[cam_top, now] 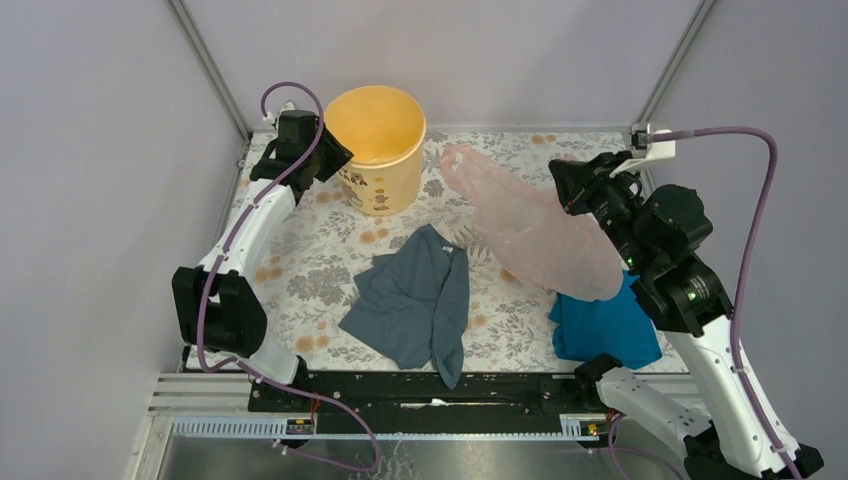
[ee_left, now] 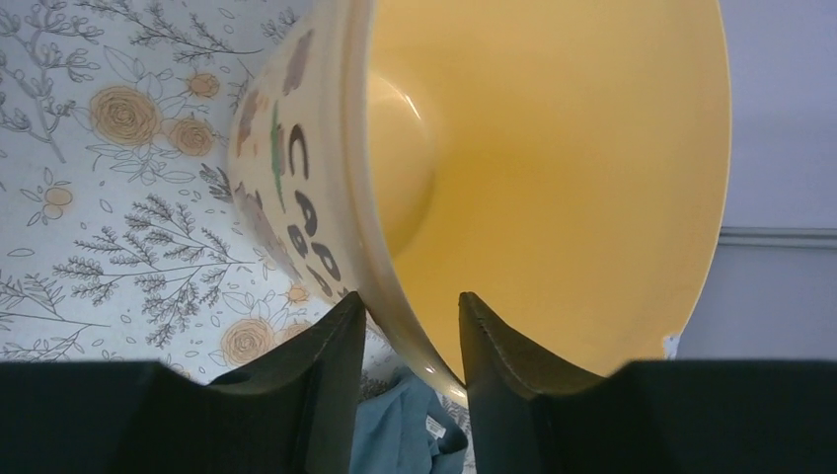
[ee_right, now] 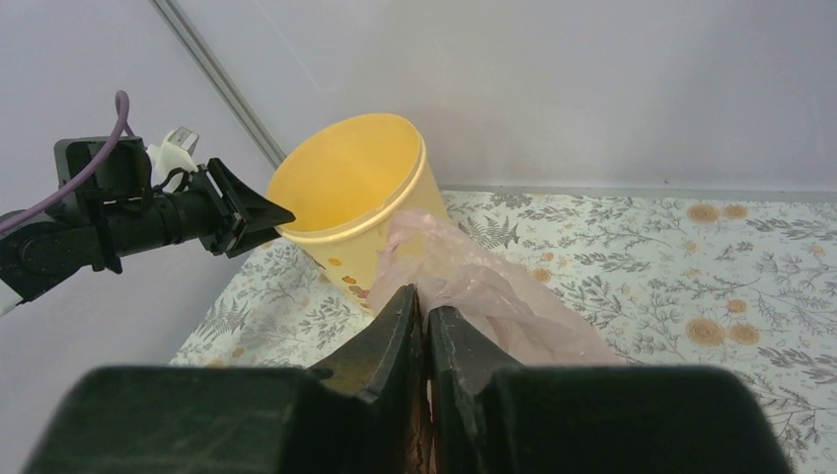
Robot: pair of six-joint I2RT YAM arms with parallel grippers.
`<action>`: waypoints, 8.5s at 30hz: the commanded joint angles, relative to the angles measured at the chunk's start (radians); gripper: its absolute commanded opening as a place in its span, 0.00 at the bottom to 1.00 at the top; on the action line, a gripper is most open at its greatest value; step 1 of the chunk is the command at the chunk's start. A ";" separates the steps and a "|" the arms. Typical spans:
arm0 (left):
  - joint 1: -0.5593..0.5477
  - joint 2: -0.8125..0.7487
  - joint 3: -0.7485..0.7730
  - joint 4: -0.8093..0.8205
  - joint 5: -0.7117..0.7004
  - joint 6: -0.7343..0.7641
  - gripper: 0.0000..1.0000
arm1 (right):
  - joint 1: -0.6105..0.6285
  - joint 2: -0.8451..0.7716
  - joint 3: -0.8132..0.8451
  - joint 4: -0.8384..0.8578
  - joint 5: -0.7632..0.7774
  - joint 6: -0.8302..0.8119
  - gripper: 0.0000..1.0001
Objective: Put the trash bags into the trash bin
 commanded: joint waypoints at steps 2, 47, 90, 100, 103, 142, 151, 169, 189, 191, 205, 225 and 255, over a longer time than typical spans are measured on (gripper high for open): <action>0.003 0.002 0.015 0.063 0.120 0.077 0.39 | 0.005 0.040 0.129 0.060 0.028 -0.049 0.17; -0.426 0.193 0.169 0.209 0.188 -0.125 0.18 | 0.003 0.668 1.068 0.441 -0.238 0.183 0.14; -0.332 -0.209 0.221 0.474 0.413 0.034 0.99 | 0.003 0.369 0.445 0.512 -0.018 -0.183 0.08; -0.379 0.048 0.583 0.443 0.201 0.089 0.99 | 0.003 0.344 0.432 0.497 -0.039 -0.165 0.08; -0.379 0.073 0.618 0.520 0.223 0.086 0.99 | 0.003 0.337 0.422 0.498 -0.041 -0.161 0.08; -0.492 0.342 0.911 0.661 0.211 -0.076 0.03 | 0.003 0.335 0.516 0.482 0.019 -0.313 0.11; -0.484 0.383 0.956 0.683 0.172 -0.115 0.00 | 0.003 0.455 0.685 0.448 0.016 -0.388 0.11; -0.220 0.099 0.268 0.748 0.180 -0.228 0.00 | 0.002 0.690 0.666 0.555 -0.179 -0.183 0.10; -0.155 -0.007 0.122 0.783 0.183 -0.205 0.00 | -0.066 0.659 0.555 0.236 -0.149 -0.002 0.44; -0.150 -0.018 0.107 0.774 0.173 -0.197 0.00 | -0.066 0.663 0.615 0.085 -0.117 -0.030 0.52; -0.140 -0.036 0.069 0.782 0.196 -0.203 0.00 | -0.067 0.535 0.730 -0.385 -0.070 -0.084 1.00; -0.140 -0.052 0.049 0.740 0.151 -0.205 0.00 | -0.066 0.266 0.563 -0.424 0.206 -0.074 0.91; -0.146 -0.029 0.032 0.838 0.290 -0.285 0.00 | -0.353 0.604 0.101 -0.030 -0.252 0.278 0.40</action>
